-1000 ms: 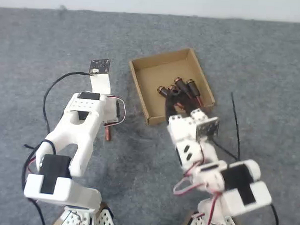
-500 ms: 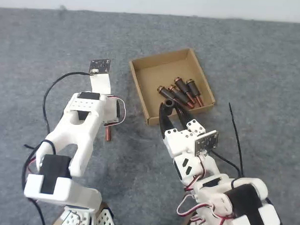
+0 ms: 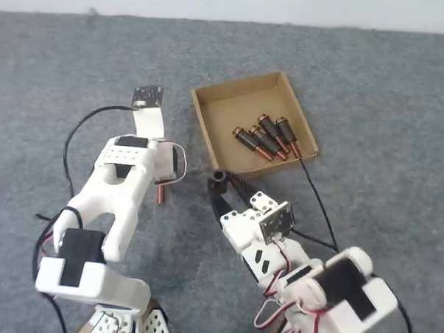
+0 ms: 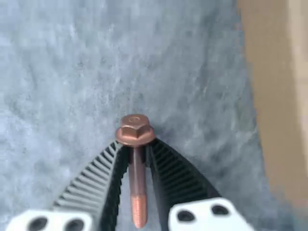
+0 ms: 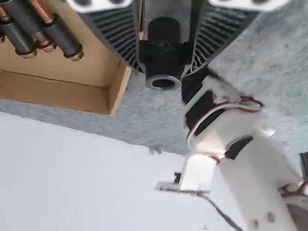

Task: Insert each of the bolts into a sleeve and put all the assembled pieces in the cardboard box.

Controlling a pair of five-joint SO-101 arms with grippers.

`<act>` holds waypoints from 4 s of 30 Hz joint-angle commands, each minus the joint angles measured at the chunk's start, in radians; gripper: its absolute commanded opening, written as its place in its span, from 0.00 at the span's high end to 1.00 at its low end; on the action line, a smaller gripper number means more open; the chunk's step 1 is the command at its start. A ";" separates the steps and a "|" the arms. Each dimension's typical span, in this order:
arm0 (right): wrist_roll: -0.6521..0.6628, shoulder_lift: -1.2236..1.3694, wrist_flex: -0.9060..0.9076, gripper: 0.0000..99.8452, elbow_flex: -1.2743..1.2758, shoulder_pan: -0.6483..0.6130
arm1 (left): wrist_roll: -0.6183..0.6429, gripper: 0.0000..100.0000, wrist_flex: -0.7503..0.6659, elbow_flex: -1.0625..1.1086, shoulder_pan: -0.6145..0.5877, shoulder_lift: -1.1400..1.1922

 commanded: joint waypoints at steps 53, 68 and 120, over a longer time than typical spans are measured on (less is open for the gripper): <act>0.029 0.255 -0.189 0.99 -0.037 -0.039 | -0.009 0.99 -0.598 0.613 0.198 -1.023; 0.025 0.255 -0.189 0.99 -0.037 -0.039 | 0.190 0.99 -0.508 0.700 0.218 -1.169; 0.025 0.255 0.099 0.99 -0.259 0.005 | 0.184 0.99 -0.583 0.791 0.270 -1.172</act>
